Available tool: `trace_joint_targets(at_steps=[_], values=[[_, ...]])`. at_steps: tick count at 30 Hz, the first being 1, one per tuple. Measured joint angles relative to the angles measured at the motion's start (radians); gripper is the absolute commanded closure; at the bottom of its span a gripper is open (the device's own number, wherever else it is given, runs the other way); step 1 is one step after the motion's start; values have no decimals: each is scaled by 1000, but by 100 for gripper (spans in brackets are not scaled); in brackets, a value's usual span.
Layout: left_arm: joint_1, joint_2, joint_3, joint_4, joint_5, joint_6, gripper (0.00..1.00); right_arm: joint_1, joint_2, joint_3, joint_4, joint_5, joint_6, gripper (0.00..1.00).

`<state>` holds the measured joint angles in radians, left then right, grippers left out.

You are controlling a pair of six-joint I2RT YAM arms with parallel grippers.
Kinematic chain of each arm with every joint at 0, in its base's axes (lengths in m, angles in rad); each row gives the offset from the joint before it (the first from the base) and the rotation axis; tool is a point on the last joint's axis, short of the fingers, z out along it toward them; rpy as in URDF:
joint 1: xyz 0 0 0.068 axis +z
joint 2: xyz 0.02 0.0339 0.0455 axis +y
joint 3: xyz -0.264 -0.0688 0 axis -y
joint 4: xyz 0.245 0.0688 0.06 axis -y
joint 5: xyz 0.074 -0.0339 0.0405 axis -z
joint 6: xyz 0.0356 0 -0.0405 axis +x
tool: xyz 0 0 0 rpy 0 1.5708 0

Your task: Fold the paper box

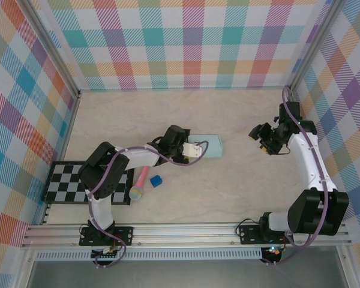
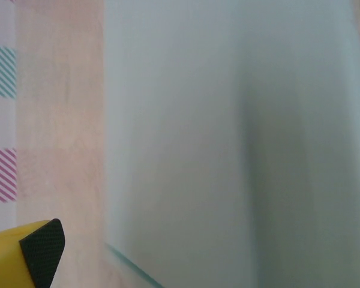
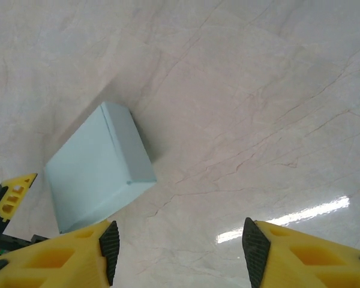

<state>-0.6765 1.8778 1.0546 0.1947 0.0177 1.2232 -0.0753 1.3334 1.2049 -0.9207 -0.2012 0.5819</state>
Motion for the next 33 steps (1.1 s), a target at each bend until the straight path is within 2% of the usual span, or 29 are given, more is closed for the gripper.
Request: trace_joint_targets(at_steps=[4, 5, 6, 7, 12, 16, 19, 25, 28, 33], values=[[43, -87, -45, -28, 8, -34, 0, -1, -53, -33, 69, 89, -56, 35], [51, -116, -52, -35, 13, -49, 0, -2, -84, -60, 99, 121, -77, 29], [60, -151, -56, -45, 26, -69, 0, -2, -119, -89, 128, 150, -99, 11], [68, -182, -58, -61, 41, -89, 0, -2, -154, -118, 158, 175, -125, 0], [133, -372, -64, -122, 164, -240, 0, -3, -317, -279, 375, 251, -280, 0], [210, -494, -120, -118, 175, -423, 0, -2, -342, -413, 585, 227, -403, 0], [277, -553, -198, -99, 110, -619, 0, -2, -337, -547, 743, 183, -467, 0], [502, -595, -357, -79, -45, -979, 0, 16, -279, -743, 1029, 105, -518, 0], [572, -598, -433, -35, -93, -1068, 0, 59, -216, -820, 1190, 98, -558, 0], [577, -523, -501, 131, -117, -1138, 0, 106, -27, -858, 1436, 113, -597, 0]])
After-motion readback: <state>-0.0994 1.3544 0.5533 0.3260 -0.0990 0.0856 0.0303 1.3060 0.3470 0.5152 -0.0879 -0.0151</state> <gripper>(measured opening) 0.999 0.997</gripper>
